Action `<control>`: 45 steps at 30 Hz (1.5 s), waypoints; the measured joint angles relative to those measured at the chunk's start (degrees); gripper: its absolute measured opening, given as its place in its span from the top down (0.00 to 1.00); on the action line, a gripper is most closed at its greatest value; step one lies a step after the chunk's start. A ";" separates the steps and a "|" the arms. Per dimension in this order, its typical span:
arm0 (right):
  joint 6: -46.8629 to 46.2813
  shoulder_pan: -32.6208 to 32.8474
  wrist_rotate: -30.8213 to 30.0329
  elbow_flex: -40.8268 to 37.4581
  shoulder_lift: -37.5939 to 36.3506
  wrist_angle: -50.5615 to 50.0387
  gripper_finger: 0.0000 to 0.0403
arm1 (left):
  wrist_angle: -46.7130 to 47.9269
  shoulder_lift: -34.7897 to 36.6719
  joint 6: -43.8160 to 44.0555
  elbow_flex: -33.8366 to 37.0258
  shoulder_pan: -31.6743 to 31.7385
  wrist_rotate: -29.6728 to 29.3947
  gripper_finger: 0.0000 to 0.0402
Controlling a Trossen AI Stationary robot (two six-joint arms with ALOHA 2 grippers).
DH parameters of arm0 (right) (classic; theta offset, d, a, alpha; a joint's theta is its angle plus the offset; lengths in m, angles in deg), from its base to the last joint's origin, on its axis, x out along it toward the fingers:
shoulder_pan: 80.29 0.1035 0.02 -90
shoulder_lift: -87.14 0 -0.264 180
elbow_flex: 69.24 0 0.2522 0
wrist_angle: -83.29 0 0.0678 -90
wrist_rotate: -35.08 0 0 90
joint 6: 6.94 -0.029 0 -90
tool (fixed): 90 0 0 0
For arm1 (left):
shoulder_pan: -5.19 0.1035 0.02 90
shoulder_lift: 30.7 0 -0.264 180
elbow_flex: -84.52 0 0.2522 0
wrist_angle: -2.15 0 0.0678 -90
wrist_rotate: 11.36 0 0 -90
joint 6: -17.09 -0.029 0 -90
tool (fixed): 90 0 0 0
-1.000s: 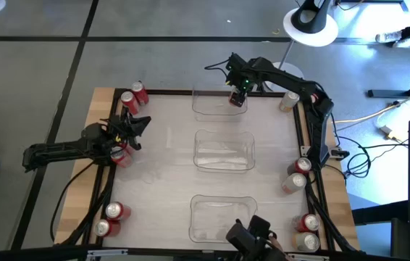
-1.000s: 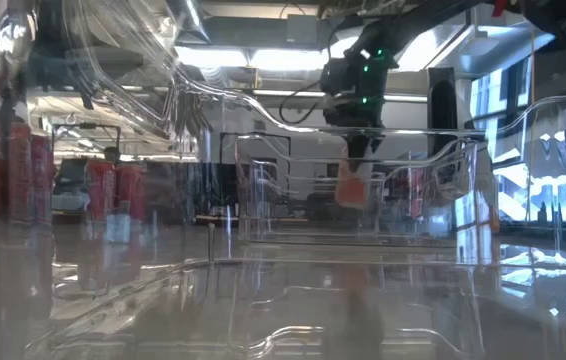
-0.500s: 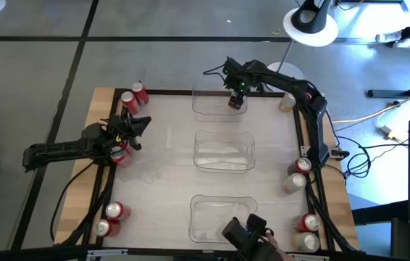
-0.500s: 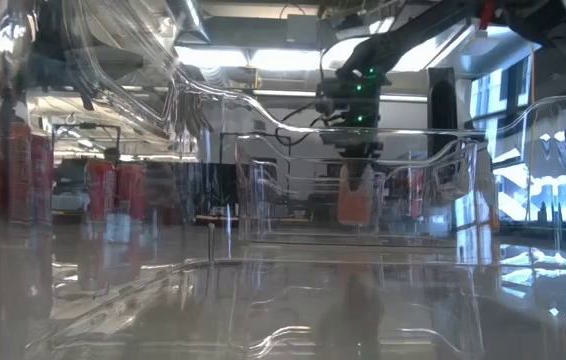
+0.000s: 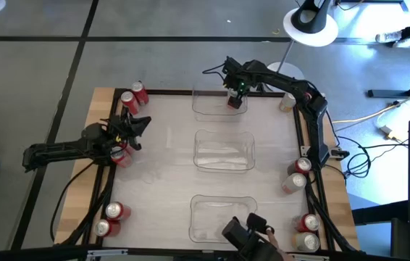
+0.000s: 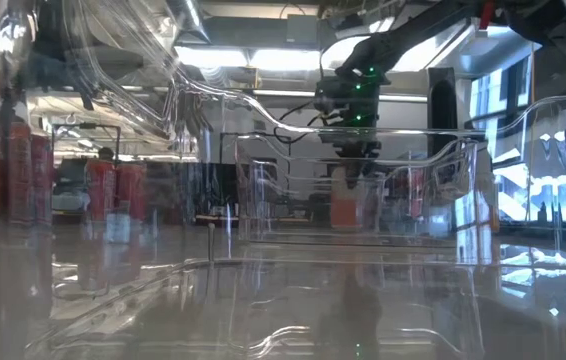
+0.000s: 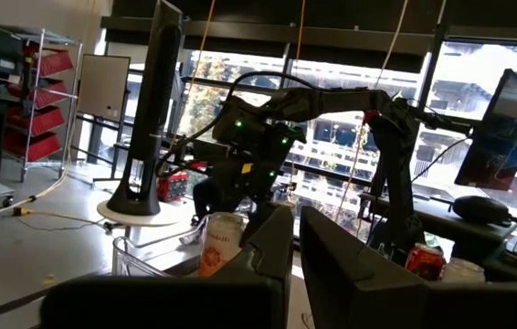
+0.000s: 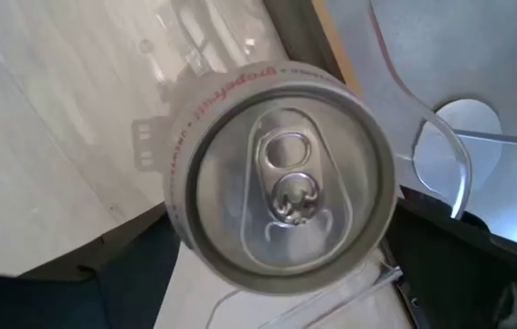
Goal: Sort soda cans
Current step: Put the top orange white soda can into the top transparent bin, then put the orange white soda can into the top transparent bin
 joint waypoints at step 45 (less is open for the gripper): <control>-47.43 35.85 6.78 -17.52 -50.06 -28.45 0.14 | 2.49 -0.02 1.51 -0.02 0.01 0.01 0.96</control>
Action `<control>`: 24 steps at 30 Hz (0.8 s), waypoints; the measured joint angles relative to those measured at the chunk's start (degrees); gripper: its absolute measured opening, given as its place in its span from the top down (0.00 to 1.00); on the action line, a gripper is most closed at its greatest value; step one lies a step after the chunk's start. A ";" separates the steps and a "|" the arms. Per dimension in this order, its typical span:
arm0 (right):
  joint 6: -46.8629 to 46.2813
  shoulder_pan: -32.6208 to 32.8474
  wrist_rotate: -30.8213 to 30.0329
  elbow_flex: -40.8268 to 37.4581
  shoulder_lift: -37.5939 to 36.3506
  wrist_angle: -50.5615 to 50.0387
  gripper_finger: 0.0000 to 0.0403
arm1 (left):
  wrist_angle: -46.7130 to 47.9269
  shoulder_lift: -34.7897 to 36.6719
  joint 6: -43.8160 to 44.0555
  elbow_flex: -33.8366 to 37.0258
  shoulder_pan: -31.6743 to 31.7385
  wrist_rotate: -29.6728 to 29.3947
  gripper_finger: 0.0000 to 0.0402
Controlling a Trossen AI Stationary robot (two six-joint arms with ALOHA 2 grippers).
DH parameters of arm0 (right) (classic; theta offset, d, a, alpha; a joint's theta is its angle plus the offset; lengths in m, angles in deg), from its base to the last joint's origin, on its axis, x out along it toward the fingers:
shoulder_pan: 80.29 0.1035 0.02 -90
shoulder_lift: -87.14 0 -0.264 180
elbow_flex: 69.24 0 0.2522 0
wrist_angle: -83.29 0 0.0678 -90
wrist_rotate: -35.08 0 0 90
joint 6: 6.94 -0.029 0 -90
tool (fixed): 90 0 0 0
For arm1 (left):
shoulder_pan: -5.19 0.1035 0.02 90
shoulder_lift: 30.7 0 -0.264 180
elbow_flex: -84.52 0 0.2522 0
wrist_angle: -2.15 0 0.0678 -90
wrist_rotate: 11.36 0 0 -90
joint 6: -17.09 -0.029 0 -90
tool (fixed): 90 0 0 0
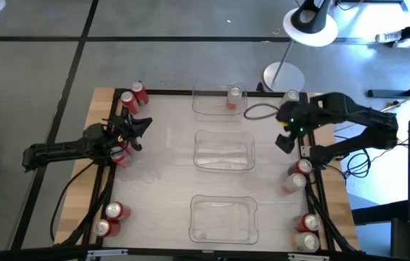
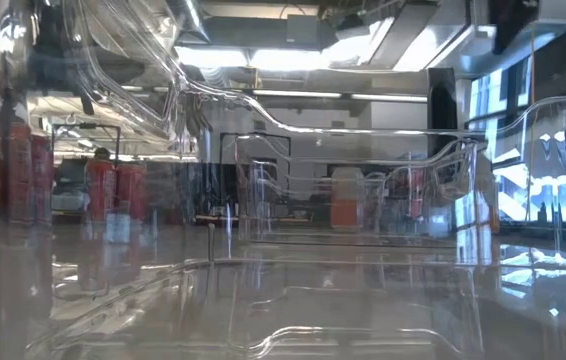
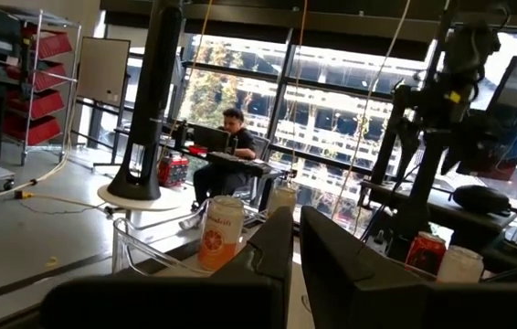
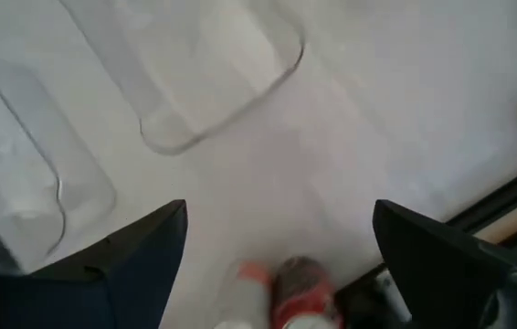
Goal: Sort soda cans
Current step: Put the orange white soda can into the top transparent bin
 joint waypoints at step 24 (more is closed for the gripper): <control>-44.36 26.40 8.94 -22.16 -0.76 0.19 0.14 | 0.00 0.00 -0.15 -0.02 0.00 -0.02 0.96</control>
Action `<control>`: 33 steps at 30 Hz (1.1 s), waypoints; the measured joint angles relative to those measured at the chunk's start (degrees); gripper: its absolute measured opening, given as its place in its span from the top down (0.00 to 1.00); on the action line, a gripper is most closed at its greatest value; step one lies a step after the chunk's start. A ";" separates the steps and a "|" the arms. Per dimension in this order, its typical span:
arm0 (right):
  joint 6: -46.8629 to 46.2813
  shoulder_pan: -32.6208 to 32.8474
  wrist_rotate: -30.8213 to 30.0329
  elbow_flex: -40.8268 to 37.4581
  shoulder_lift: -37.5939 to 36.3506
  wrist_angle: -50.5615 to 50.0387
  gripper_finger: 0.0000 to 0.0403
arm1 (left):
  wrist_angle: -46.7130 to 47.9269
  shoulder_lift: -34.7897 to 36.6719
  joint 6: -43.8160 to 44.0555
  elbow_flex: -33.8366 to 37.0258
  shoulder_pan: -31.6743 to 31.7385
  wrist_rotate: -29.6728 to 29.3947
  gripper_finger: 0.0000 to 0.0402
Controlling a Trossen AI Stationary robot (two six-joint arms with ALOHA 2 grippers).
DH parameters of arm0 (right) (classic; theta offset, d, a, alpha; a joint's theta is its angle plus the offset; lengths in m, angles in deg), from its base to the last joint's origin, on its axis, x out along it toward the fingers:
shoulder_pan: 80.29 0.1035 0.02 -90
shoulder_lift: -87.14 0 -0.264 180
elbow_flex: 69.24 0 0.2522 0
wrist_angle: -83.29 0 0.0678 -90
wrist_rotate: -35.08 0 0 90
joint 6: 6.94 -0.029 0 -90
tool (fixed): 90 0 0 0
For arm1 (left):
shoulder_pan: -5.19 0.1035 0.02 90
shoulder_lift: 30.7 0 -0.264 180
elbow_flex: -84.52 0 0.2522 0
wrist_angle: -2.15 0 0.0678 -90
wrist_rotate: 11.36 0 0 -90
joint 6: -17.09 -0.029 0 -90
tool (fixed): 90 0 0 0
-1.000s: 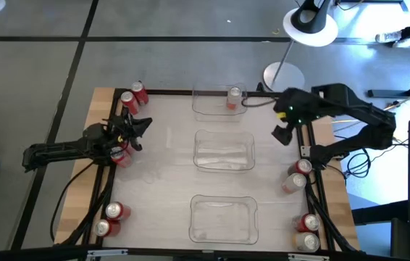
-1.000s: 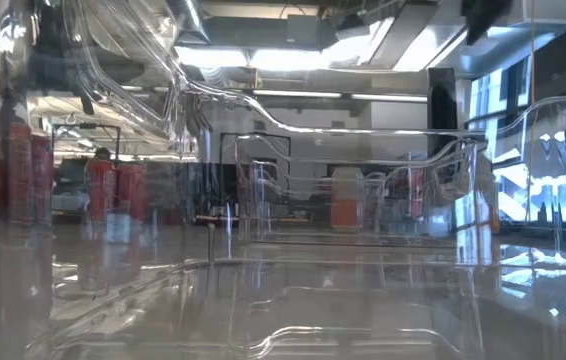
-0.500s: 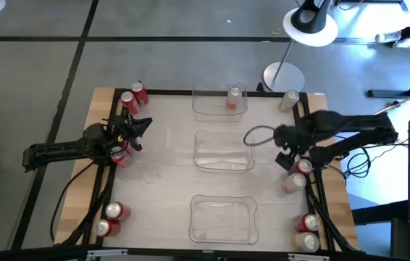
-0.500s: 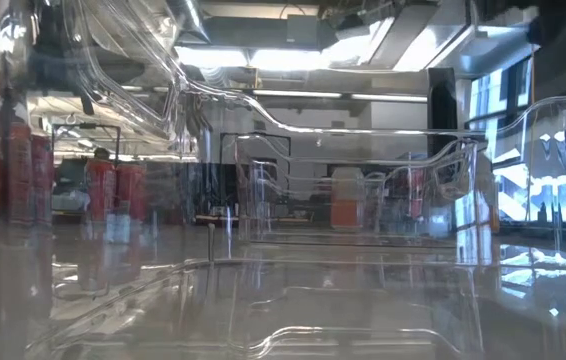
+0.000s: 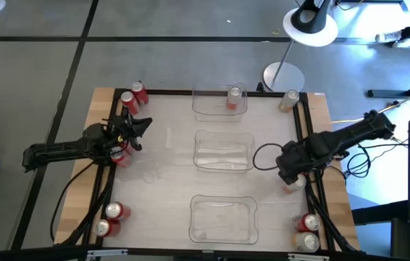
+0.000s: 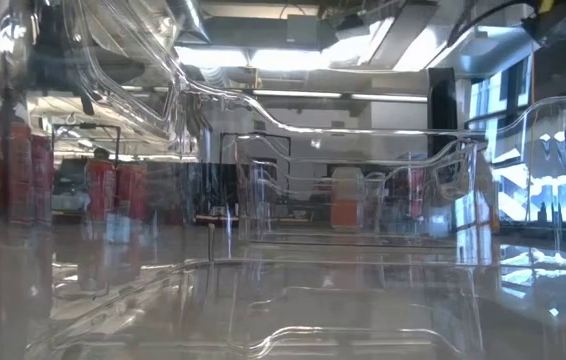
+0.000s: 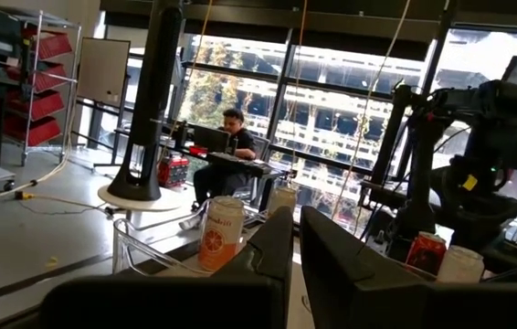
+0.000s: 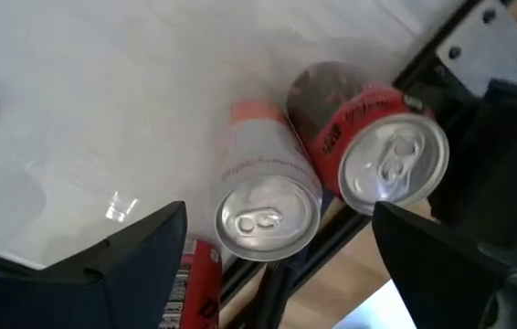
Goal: Sort soda cans
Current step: Put the orange white soda can into the top transparent bin
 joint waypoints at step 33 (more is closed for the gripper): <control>-10.38 8.00 1.28 -15.44 1.03 18.59 0.14 | 0.00 0.02 0.06 0.00 -0.02 0.02 0.96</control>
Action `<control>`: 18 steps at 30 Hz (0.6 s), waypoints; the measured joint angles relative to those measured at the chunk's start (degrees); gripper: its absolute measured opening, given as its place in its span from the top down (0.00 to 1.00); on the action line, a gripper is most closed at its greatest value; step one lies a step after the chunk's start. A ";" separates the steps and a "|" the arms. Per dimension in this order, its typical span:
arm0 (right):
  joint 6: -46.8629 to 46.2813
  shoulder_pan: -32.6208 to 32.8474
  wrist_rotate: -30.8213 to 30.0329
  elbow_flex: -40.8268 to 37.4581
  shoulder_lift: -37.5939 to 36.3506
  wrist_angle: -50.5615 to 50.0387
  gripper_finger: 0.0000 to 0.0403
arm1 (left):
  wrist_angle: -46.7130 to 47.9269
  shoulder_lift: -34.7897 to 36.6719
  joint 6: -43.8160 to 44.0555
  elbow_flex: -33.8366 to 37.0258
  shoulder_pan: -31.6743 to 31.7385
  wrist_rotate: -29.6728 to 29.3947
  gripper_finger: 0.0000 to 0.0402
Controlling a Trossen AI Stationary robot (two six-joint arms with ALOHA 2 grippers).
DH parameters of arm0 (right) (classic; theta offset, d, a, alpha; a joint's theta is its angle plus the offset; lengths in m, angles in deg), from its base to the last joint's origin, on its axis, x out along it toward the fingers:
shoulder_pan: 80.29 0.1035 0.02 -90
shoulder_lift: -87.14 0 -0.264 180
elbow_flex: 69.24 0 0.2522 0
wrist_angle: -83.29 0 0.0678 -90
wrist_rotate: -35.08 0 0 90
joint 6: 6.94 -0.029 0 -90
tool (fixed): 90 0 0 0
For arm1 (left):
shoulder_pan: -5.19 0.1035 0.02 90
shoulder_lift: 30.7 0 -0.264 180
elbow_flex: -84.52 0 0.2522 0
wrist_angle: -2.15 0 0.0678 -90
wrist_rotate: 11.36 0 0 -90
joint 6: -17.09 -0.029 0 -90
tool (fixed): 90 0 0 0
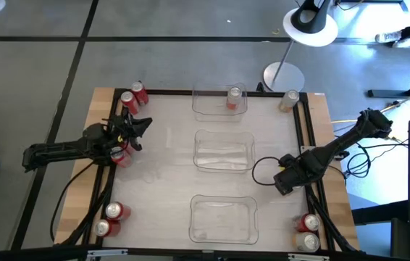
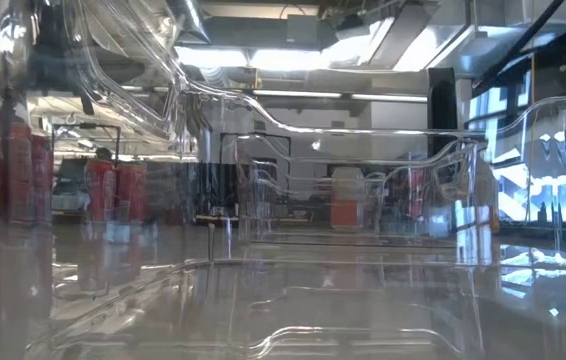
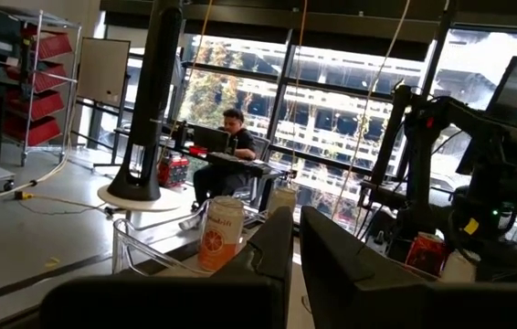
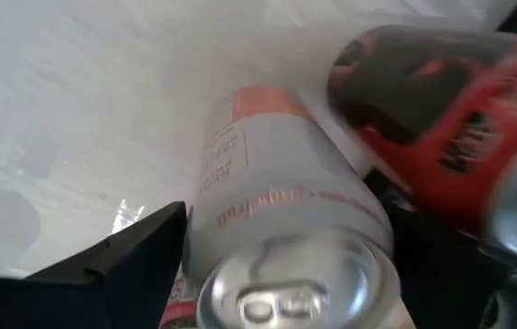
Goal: Sort soda cans
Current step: Put the orange white soda can into the top transparent bin
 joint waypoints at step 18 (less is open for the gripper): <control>1.53 -0.15 1.28 -4.63 -0.09 5.97 0.30 | -0.02 0.00 0.09 0.00 0.02 -0.02 0.96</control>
